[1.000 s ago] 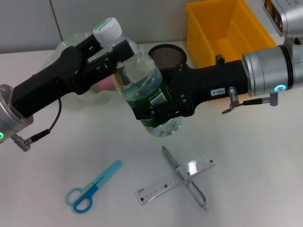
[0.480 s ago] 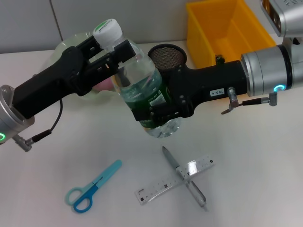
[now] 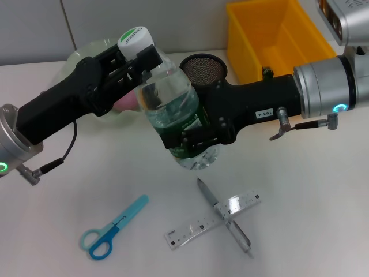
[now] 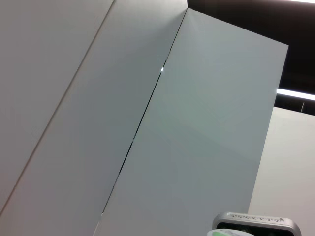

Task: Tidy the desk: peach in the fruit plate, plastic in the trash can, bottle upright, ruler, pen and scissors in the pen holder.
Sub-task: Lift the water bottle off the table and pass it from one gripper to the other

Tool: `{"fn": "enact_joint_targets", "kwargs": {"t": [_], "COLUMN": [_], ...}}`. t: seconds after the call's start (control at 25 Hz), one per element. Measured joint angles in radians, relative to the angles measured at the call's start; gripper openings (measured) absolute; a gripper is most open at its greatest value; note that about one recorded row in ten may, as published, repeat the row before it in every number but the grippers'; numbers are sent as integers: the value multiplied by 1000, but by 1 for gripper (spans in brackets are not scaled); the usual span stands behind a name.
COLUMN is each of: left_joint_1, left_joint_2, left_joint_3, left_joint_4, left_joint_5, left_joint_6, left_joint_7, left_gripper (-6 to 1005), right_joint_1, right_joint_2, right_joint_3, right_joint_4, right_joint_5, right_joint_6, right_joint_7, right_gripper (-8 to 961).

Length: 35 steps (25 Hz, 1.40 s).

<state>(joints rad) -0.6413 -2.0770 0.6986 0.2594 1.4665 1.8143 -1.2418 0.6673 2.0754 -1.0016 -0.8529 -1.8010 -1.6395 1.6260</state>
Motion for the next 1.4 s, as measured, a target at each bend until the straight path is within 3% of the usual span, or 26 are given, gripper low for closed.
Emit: {"fn": "enact_joint_targets", "kwargs": {"t": [0.12, 1.4], "left_joint_1": [3, 3], "left_joint_2": [0, 2], "left_joint_3": [-1, -4], "left_joint_4": [0, 0], "left_joint_5": [0, -5], "left_joint_6": [0, -2], "left_joint_7": [0, -6], "left_gripper": [453, 449], "right_joint_1": [0, -3], "right_joint_2": [0, 0], "right_joint_3": [0, 0], "right_joint_4": [0, -14], "right_joint_5": [0, -1], "right_joint_6": [-4, 14], "right_joint_7": [0, 2], "right_gripper": [768, 774]}}
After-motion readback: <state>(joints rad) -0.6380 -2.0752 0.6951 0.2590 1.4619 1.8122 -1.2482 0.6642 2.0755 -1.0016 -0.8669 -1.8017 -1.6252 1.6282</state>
